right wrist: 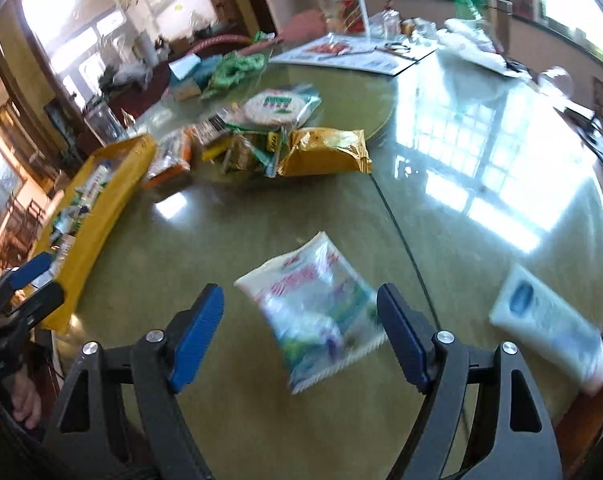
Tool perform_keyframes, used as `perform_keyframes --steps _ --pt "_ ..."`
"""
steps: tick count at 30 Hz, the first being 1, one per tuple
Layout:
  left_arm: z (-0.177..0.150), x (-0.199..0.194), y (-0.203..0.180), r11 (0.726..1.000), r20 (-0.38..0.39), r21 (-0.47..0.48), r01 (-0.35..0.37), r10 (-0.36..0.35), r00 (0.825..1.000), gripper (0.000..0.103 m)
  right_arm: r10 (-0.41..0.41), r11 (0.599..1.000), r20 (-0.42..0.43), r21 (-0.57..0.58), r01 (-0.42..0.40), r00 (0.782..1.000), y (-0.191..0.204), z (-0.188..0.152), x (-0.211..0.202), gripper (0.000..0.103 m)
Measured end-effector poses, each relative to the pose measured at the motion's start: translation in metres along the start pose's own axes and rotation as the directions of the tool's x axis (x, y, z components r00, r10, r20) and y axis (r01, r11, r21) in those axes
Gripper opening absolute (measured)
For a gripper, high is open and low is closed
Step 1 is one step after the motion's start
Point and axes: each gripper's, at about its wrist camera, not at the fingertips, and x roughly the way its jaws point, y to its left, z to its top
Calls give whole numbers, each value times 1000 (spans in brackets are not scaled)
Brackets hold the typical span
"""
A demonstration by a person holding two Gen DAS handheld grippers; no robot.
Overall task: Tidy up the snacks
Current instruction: 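Grasp the white plum snack bag on the table with the right tool, then hold the plum bag in the right tool while the left tool grasps the yellow cracker bag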
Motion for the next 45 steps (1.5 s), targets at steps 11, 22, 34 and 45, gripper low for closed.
perform_keyframes --steps 11,22,34,45 --pt "31 34 -13 999 -54 19 43 -42 998 83 40 999 -47 -34 -42 998 20 -18 8 79" --pt "67 71 -48 992 -102 91 90 -81 991 83 -78 993 -24 90 80 997 13 -4 20 67" --pt "126 149 -139 905 -64 418 81 -59 996 82 -148 980 16 136 144 989 -29 -42 -18 57" --pt "110 175 -159 816 -339 468 339 -189 922 82 -107 983 52 155 98 993 -35 -44 -19 57"
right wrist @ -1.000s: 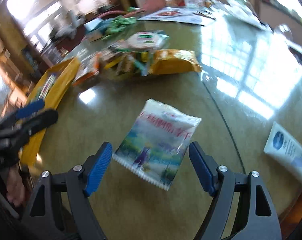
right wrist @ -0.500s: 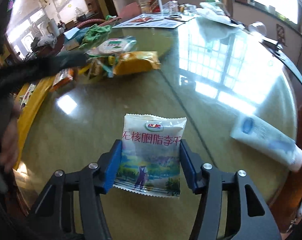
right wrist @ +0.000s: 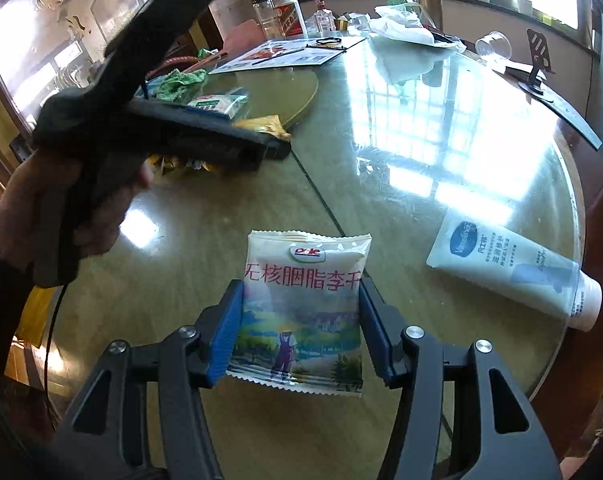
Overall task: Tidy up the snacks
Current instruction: 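Hold the plum bag in the right tool while the left tool grasps the yellow cracker bag, then carry the plum bag and yellow cracker bag over the yellow tray with both tools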
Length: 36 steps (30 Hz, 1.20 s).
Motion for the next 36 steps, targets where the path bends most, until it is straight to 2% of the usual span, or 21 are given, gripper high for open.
perform_keyframes --steps 6,9,11,12,13,16,17,20,22,24,26,29,32,36 --pt "2 4 -8 997 -1 -13 -72 72 997 82 -17 1000 4 -14 17 1000 4 -1 0 57" --pt "3 11 0 997 -16 -48 -61 60 998 79 -18 1000 2 -21 18 1000 4 -1 1 57" --pt "1 11 2 992 -13 -74 -103 102 995 67 -28 999 2 -33 28 1000 6 -2 1 57" --pt "-1 9 3 989 -12 -85 -125 124 992 50 -36 999 2 -39 36 999 8 -2 1 57" --pt "-5 4 5 985 -6 -106 -137 138 990 44 -40 998 3 -40 40 999 8 -2 1 57" --pt "-22 -11 10 977 8 -200 -76 80 997 44 -62 997 5 -48 63 998 11 -4 1 57" --pt "-30 -17 9 972 13 -220 -79 84 996 43 -69 996 6 -52 70 998 13 -4 0 57" --pt "-60 -45 9 949 61 -311 -58 81 995 43 -84 994 13 -64 84 996 19 -8 -1 57" --pt "-78 -65 10 932 94 -361 -41 80 992 43 -65 995 16 -69 66 998 23 -11 -2 57" --pt "-99 -87 9 912 131 -407 -44 106 986 43 -60 995 14 -76 61 998 28 -14 -3 57" --pt "-125 -109 8 888 170 -457 -53 146 974 43 -50 995 10 -83 51 999 34 -16 -4 56" --pt "-166 -134 15 842 215 -539 -20 160 963 43 -14 997 -2 -82 14 1000 44 -18 -5 55" --pt "-193 -151 23 810 227 -585 -31 201 953 43 -28 993 -9 -117 27 1000 62 -22 -5 54" --pt "-217 -172 34 786 258 -617 -21 228 939 43 -34 989 -20 -146 31 999 79 -27 -2 54"
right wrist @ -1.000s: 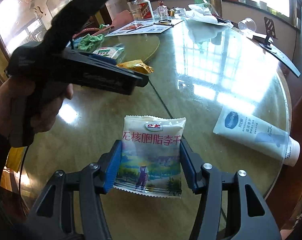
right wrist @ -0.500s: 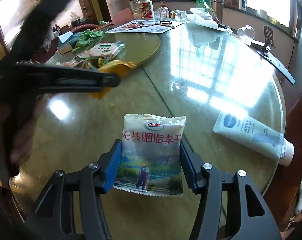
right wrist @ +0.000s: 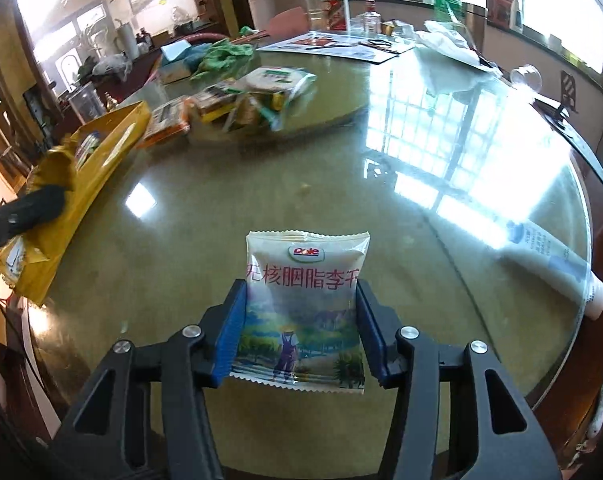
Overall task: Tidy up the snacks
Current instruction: 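Carry the plum bag and yellow cracker bag over the yellow tray with both tools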
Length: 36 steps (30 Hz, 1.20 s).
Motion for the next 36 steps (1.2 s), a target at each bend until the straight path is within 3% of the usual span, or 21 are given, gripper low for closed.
perform_keyframes --steps 6,13,22,30,36 --pt "-4 -22 23 999 50 -47 7 -5 999 43 2 1000 4 -28 -2 1000 22 -4 -9 53" --pt "-9 -48 55 994 108 -109 -16 28 994 43 83 996 38 -41 -82 996 46 6 -32 53" --pt "-17 -97 141 957 148 -256 -137 178 973 43 236 960 108 -180 -215 966 120 30 -73 53" --pt "-13 -96 183 932 159 -325 -162 223 962 43 300 925 71 -264 -272 951 184 55 -48 53" --pt "9 -78 205 935 169 -323 -147 209 963 43 303 919 29 -275 -284 953 216 84 -14 53"
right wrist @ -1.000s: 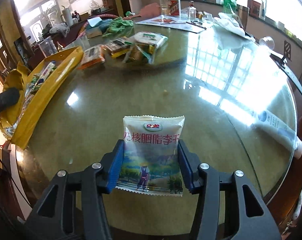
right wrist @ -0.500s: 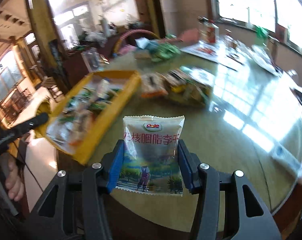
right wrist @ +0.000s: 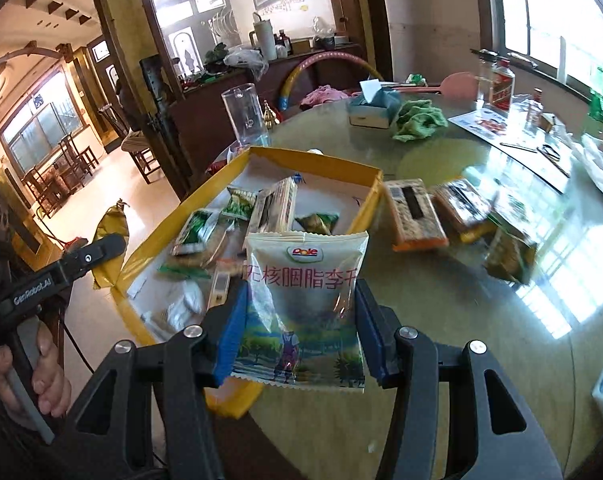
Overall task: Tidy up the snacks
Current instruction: 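Carry the plum bag and yellow cracker bag over the yellow tray with both tools, then open both tools to drop the plum bag and yellow cracker bag into the tray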
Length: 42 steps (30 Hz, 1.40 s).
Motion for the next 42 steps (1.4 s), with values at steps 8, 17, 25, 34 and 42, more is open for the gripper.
perform_keyframes --steps 8,17,25,34,42 --pt "34 51 10 1000 -56 8 -14 14 998 43 -31 999 -38 7 31 999 -10 65 64 53" --pt "42 92 23 996 -156 21 -88 90 984 44 -83 997 -112 -7 82 990 -16 97 138 53" --pt "42 104 21 988 -194 62 -139 149 970 45 -80 996 -151 14 83 985 -20 98 171 55" --pt "45 110 12 981 -239 129 -145 173 956 66 -74 997 -123 23 77 990 -21 99 166 69" --pt "21 28 -13 994 -79 57 -95 99 992 81 -23 1000 89 10 22 996 -28 72 42 84"
